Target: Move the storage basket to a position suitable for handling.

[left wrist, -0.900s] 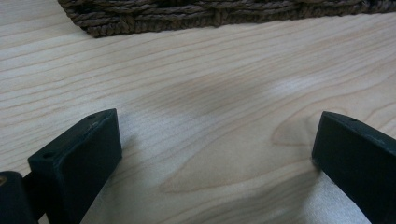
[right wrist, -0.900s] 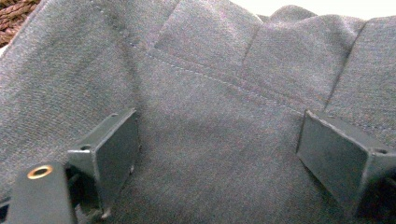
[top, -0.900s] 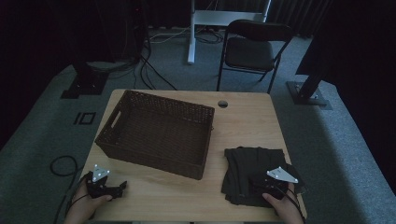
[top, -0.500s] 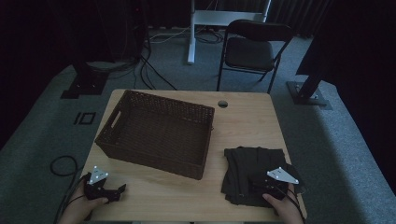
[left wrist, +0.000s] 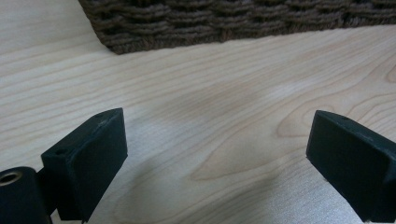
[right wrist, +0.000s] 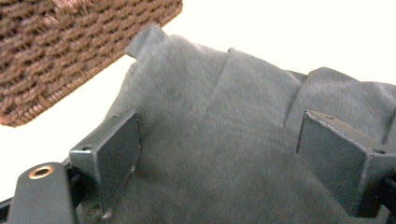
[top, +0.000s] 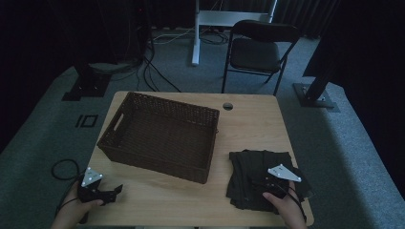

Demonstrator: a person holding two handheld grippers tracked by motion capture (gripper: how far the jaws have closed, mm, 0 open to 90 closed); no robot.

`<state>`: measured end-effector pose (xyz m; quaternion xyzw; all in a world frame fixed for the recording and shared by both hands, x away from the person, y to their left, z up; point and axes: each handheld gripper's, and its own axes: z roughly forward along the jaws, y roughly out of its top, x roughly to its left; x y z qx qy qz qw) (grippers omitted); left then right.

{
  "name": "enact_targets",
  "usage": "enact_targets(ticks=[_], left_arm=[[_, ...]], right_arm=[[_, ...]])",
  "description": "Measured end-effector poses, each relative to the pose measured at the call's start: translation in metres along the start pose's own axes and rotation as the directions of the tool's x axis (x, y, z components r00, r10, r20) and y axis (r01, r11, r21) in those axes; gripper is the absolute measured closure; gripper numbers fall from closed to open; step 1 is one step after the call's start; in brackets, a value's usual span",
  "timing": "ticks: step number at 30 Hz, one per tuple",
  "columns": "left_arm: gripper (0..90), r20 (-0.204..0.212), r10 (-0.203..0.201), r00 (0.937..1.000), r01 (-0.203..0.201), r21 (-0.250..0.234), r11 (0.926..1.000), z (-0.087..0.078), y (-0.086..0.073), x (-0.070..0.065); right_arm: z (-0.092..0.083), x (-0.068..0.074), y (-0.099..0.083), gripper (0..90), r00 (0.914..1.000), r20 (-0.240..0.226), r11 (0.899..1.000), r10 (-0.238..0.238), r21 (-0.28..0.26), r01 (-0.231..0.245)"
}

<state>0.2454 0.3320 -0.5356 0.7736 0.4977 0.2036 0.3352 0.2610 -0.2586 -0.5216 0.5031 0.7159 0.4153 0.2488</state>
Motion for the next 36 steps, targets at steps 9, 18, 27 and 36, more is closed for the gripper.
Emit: enact_targets(ticks=[9,18,27,36], left_arm=[[5.8,-0.018,-0.001,0.9998,0.000,-0.050,0.9987,-0.010,0.014,0.007],[5.8,-0.018,-0.013,0.9997,0.011,-0.095,0.9955,-0.021,0.027,0.015],[5.8,-0.022,0.000,0.9998,-0.003,-0.134,0.9909,-0.035,0.046,0.019],[5.8,-0.012,0.009,0.9999,-0.011,-0.169,0.9856,-0.043,0.066,0.022]], right_arm=[[0.006,0.014,0.024,12.7,0.9999,-0.016,0.999,-0.004,-0.039,0.003],[0.018,0.038,0.039,12.6,0.9975,-0.059,0.998,-0.039,-0.047,0.037],[0.024,0.050,0.051,12.4,0.9956,-0.084,0.998,-0.043,-0.058,0.038],[0.024,0.059,0.066,12.4,0.9938,-0.095,0.996,-0.058,-0.075,0.051]])
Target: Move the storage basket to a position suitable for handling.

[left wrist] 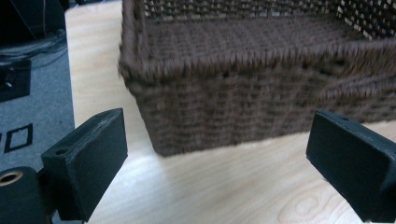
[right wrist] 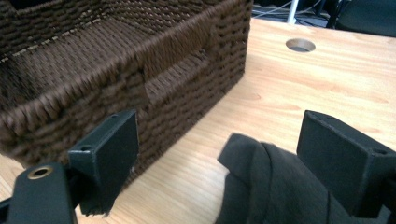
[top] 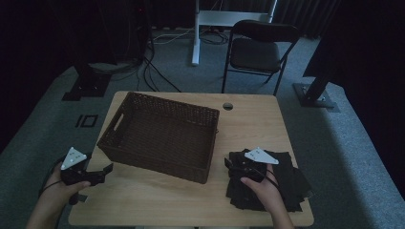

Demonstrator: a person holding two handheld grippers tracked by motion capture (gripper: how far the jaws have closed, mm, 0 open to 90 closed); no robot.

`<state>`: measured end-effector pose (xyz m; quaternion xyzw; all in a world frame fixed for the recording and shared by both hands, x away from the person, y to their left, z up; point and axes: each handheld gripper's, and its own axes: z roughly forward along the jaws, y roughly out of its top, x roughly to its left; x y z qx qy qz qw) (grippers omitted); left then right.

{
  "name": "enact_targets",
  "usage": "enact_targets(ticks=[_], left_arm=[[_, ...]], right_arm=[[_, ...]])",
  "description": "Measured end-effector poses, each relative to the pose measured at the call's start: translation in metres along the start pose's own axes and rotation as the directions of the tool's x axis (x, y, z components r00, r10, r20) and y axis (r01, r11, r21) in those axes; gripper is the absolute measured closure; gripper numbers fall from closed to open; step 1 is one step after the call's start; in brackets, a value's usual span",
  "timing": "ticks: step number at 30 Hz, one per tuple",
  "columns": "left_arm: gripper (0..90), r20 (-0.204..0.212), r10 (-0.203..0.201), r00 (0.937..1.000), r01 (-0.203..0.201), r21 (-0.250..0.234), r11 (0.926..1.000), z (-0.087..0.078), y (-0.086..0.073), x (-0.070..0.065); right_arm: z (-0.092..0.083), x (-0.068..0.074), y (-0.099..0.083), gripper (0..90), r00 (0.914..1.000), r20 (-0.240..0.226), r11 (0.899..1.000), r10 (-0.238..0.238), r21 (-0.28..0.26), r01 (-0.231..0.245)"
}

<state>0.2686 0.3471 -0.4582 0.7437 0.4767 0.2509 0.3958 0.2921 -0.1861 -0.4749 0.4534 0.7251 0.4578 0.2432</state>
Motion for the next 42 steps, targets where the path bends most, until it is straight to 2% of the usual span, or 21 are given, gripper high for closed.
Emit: enact_targets(ticks=[6,11,20,22,26,30,34,36,41,42], left_arm=[[5.9,0.007,-0.005,1.0000,0.005,-0.020,0.9998,0.003,0.014,0.004],[5.8,0.021,-0.015,0.9997,0.016,-0.040,0.9991,0.009,0.027,0.007],[5.9,0.037,-0.018,0.9992,0.020,-0.053,0.9984,0.020,0.041,0.014],[5.9,0.029,-0.026,0.9993,0.027,-0.049,0.9984,0.025,0.043,0.019],[5.9,0.007,-0.053,0.9985,0.054,-0.040,0.9978,0.033,0.044,0.028],[6.5,0.000,-0.101,0.9949,0.101,-0.048,0.9937,0.042,0.044,0.038],[7.4,-0.019,-0.122,0.9924,0.121,-0.047,0.9916,0.048,0.044,0.045],[14.6,-0.044,-0.127,0.9910,0.125,-0.037,0.9915,0.052,0.044,0.048],[18.6,-0.086,-0.125,0.9884,0.123,-0.030,0.9920,0.061,0.043,0.052],[22.8,-0.092,-0.132,0.9870,0.130,-0.031,0.9911,0.063,0.042,0.052]], right_arm=[[0.007,0.008,0.009,12.4,0.9999,-0.013,1.000,0.000,-0.006,0.000],[0.013,0.013,0.015,12.4,0.9994,-0.028,1.000,0.018,-0.019,-0.019],[0.025,0.023,0.024,12.5,0.9991,-0.039,0.999,0.017,-0.031,-0.018],[0.029,0.026,0.026,12.6,0.9993,-0.038,1.000,0.004,-0.027,-0.005],[0.035,0.033,0.029,12.6,0.9989,-0.047,1.000,0.009,-0.027,-0.011],[0.042,0.037,0.030,12.5,0.9986,-0.052,1.000,0.011,-0.027,-0.012],[0.048,0.039,0.029,12.6,0.9985,-0.047,0.999,0.028,-0.028,-0.029],[0.051,0.041,0.028,12.5,0.9989,-0.039,0.999,0.027,-0.025,-0.028],[0.057,0.043,0.026,13.7,0.9993,-0.023,0.999,0.030,-0.032,-0.030],[0.057,0.043,0.026,14.8,0.9993,-0.020,0.999,0.033,-0.037,-0.034]])
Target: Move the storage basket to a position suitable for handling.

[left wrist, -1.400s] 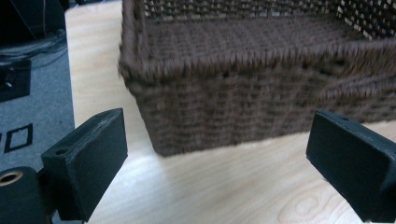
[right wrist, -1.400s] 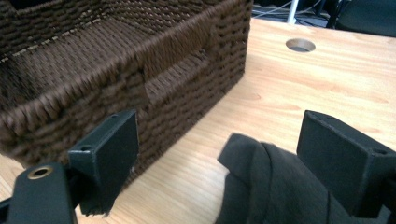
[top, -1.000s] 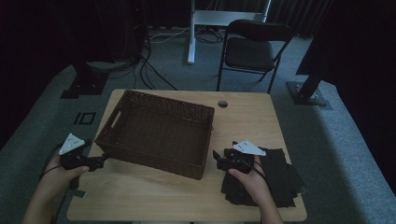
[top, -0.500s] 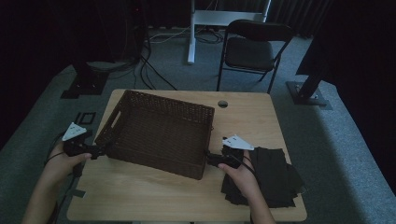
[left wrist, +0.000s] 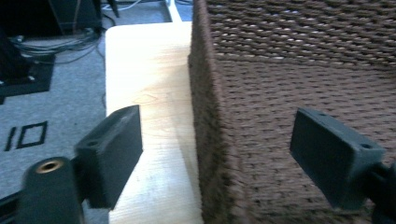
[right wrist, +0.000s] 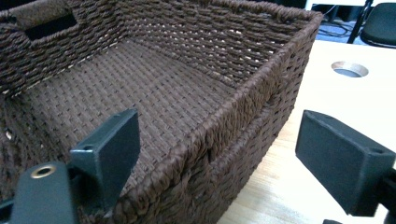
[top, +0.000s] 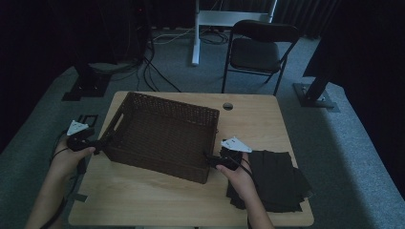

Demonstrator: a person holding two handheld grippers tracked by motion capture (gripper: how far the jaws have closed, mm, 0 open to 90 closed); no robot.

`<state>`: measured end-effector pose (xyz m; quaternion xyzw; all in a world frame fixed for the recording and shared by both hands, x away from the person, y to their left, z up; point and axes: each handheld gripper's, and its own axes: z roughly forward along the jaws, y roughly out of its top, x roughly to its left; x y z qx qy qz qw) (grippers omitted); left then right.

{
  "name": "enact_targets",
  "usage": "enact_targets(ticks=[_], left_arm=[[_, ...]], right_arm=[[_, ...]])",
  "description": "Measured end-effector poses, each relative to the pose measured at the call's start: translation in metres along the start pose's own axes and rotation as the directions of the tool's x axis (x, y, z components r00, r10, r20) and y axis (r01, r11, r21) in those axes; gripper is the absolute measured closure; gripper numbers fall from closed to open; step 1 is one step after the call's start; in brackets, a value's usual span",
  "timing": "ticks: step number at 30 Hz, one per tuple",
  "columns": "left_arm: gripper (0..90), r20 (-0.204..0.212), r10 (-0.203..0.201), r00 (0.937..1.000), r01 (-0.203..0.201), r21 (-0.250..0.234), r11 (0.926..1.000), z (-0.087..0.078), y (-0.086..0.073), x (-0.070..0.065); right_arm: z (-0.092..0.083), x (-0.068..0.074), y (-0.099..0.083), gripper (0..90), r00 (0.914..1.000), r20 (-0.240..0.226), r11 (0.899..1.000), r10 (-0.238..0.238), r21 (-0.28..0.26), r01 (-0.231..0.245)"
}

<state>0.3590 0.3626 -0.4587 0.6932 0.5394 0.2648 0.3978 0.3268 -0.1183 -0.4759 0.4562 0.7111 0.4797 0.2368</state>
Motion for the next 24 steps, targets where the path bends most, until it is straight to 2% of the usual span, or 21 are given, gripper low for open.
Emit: enact_targets(ticks=[3,4,7,9,11,13,14,16,18,20,24], left_arm=[[26.5,0.001,-0.018,0.9998,0.018,-0.001,0.9998,0.004,-0.002,-0.001],[32.4,0.001,-0.018,0.9998,0.018,-0.001,0.9998,0.004,-0.002,-0.001],[42.7,0.004,0.001,1.0000,-0.001,0.003,1.0000,0.009,-0.004,-0.002],[46.6,0.013,0.004,0.9999,-0.003,-0.010,0.9999,0.012,-0.005,-0.003],[52.2,0.004,0.008,1.0000,-0.008,-0.004,1.0000,0.014,-0.006,-0.005],[57.5,0.006,0.001,1.0000,-0.001,-0.001,1.0000,0.015,-0.006,-0.006],[61.3,0.002,-0.014,0.9999,0.014,-0.007,0.9999,0.015,-0.006,-0.008],[64.3,-0.011,-0.017,0.9998,0.017,-0.026,0.9995,0.016,-0.005,-0.010],[63.3,-0.033,-0.042,0.9986,0.041,-0.033,0.9986,0.016,-0.005,-0.011],[64.1,-0.035,-0.063,0.9974,0.062,-0.030,0.9976,0.016,-0.006,-0.012],[68.6,-0.025,-0.067,0.9975,0.066,-0.009,0.9978,0.015,-0.006,-0.014]], right_arm=[[0.000,0.001,0.000,17.6,0.9999,0.011,1.000,0.002,-0.009,-0.002],[0.000,0.002,0.000,21.9,0.9998,0.015,1.000,0.011,-0.017,-0.010],[0.000,0.002,0.001,31.8,1.0000,0.008,1.000,0.006,-0.007,-0.006],[0.001,0.003,0.000,36.7,0.9996,-0.008,1.000,0.027,0.006,-0.027],[0.002,0.003,0.001,37.3,0.9984,-0.022,0.998,0.052,0.019,-0.052],[0.003,0.006,0.001,37.7,0.9994,0.001,0.999,0.034,0.016,-0.034],[0.003,0.007,0.001,38.3,0.9992,0.000,0.999,0.041,0.022,-0.041],[0.005,0.009,0.000,38.7,0.9991,0.011,0.999,0.042,0.034,-0.042],[0.007,0.011,-0.001,42.0,0.9986,0.017,0.998,0.050,0.041,-0.051],[0.008,0.013,-0.001,47.1,0.9983,0.019,0.997,0.055,0.053,-0.056],[0.009,0.017,-0.001,52.5,0.9959,0.068,0.997,0.060,0.051,-0.064]])
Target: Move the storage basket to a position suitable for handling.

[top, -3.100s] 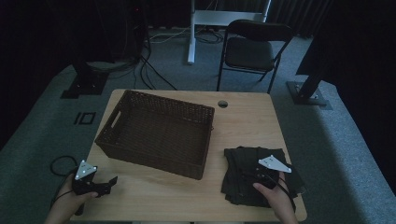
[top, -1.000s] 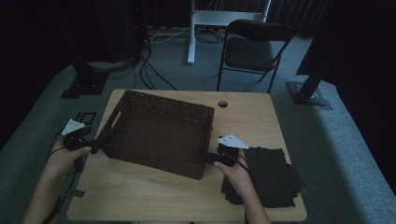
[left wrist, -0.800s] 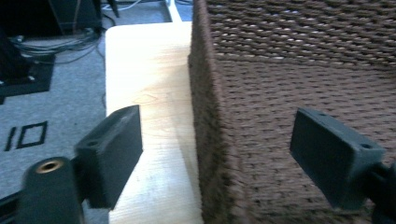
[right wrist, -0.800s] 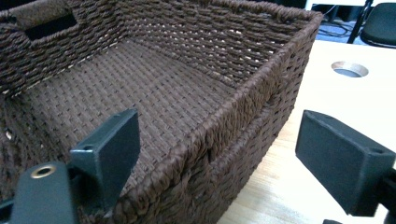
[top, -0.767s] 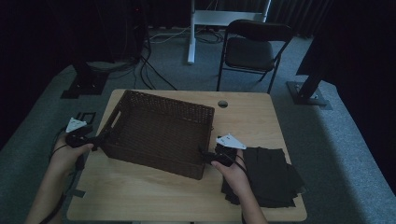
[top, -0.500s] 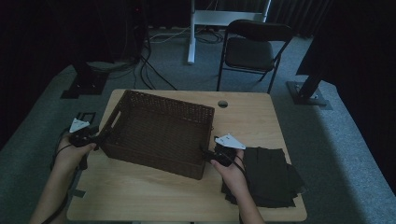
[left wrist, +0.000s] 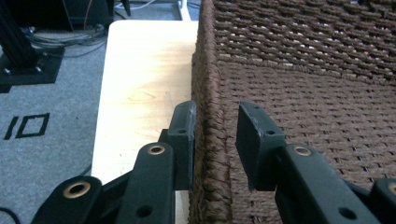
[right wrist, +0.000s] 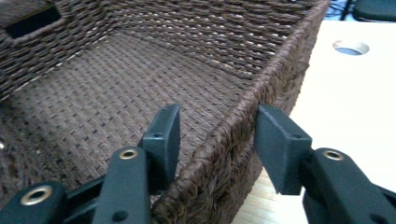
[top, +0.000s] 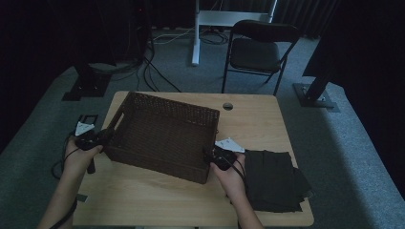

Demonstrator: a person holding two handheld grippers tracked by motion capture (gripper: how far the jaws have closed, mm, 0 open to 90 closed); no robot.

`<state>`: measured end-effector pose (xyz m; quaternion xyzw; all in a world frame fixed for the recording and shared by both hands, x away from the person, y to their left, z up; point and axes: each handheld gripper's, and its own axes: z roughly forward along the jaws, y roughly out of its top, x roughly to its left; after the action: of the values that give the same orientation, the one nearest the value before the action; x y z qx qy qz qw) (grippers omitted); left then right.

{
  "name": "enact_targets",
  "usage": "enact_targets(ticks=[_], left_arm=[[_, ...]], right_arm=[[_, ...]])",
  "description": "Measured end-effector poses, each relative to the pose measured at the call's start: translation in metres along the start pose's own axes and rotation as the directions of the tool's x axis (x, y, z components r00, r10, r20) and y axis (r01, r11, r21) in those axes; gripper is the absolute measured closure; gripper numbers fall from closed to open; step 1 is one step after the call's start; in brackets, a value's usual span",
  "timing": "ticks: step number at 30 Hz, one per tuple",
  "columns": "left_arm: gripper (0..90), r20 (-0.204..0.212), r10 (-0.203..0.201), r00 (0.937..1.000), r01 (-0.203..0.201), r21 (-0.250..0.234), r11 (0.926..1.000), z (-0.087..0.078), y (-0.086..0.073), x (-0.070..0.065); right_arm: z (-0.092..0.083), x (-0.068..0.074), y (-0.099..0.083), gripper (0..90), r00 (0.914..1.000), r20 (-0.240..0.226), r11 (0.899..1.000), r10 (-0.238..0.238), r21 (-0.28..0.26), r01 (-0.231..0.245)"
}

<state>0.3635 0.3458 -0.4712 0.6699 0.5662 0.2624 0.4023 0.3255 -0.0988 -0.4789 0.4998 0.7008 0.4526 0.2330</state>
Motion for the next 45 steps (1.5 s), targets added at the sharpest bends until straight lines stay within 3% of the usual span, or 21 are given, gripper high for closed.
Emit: enact_targets(ticks=[4,11,16,33,38,41,42,45], left_arm=[[74.3,-0.010,-0.009,0.9999,0.010,0.001,1.0000,-0.001,-0.001,-0.003],[75.3,-0.023,-0.014,0.9996,0.014,-0.001,0.9999,-0.006,-0.005,-0.009],[75.9,-0.056,-0.023,0.9982,0.022,-0.013,0.9997,-0.011,-0.011,-0.016],[76.7,-0.104,-0.095,0.9900,0.092,-0.035,0.9952,-0.029,-0.028,-0.040],[77.0,-0.093,-0.107,0.9898,0.104,-0.041,0.9938,-0.036,-0.033,-0.047],[77.1,-0.106,-0.097,0.9897,0.093,-0.036,0.9950,-0.038,-0.035,-0.052],[78.6,-0.119,-0.075,0.9901,0.072,-0.026,0.9971,-0.039,-0.035,-0.053],[80.0,-0.115,-0.079,0.9902,0.076,-0.030,0.9966,-0.040,-0.036,-0.054]], right_arm=[[0.001,0.002,0.001,57.2,0.9994,0.034,1.000,0.004,-0.001,-0.004],[0.003,0.001,0.003,61.4,0.9976,0.067,1.000,0.013,-0.001,-0.013],[0.005,-0.001,0.005,64.4,0.9960,0.087,1.000,-0.017,0.011,0.016],[0.006,-0.022,0.010,65.8,0.9974,0.021,0.997,-0.068,0.027,0.068],[0.002,-0.028,0.008,65.8,0.9974,0.003,0.997,-0.072,0.026,0.072],[0.000,-0.031,0.008,66.0,0.9966,-0.003,0.996,-0.082,0.030,0.082],[0.000,-0.032,0.008,66.2,0.9963,-0.005,0.996,-0.086,0.032,0.086],[-0.003,-0.033,0.008,66.4,0.9960,-0.003,0.995,-0.089,0.037,0.089]])
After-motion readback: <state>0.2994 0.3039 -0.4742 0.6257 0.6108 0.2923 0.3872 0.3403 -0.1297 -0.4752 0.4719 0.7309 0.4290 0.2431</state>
